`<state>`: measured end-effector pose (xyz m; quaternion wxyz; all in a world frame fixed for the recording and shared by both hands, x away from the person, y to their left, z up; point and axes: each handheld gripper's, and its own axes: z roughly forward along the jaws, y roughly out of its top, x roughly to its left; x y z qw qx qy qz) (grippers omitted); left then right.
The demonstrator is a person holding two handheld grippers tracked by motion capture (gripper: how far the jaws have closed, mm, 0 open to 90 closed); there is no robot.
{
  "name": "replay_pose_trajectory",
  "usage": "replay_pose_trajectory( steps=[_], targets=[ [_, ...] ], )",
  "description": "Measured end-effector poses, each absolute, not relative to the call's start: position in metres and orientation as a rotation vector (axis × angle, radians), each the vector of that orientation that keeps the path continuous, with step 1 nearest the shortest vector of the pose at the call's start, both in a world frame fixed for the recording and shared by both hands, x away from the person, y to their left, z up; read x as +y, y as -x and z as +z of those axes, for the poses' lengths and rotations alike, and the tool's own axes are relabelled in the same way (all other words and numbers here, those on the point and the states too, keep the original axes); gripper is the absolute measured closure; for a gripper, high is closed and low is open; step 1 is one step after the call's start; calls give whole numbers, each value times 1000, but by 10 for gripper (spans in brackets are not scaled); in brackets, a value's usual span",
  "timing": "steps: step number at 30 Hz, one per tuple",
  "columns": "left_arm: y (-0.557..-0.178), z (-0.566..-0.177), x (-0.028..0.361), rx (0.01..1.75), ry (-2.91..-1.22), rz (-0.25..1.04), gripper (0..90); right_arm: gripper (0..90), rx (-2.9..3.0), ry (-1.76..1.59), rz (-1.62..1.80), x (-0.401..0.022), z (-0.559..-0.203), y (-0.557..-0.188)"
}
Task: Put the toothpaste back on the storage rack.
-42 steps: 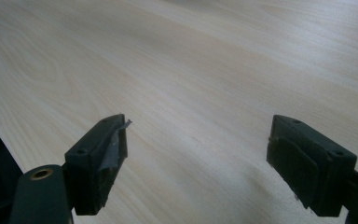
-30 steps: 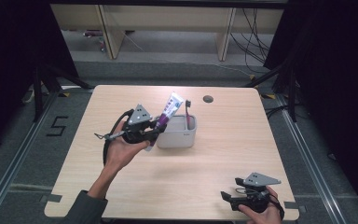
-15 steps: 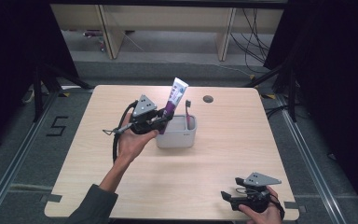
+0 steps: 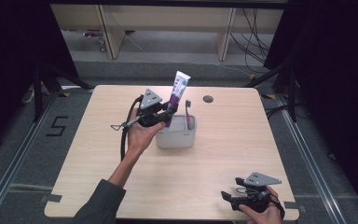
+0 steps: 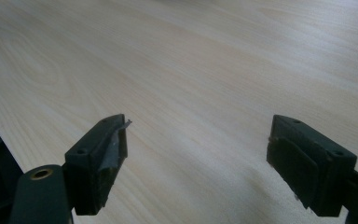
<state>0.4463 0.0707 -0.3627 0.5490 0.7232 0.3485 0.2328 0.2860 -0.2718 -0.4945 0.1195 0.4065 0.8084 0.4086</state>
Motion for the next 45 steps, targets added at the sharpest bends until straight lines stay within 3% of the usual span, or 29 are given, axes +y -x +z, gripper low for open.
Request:
replay_pose_trajectory(
  steps=[45],
  targets=[
    [-479,-410,55,946,-1596,567,717,210,2369,-1189,1211,-271,-495,-286]
  ],
)
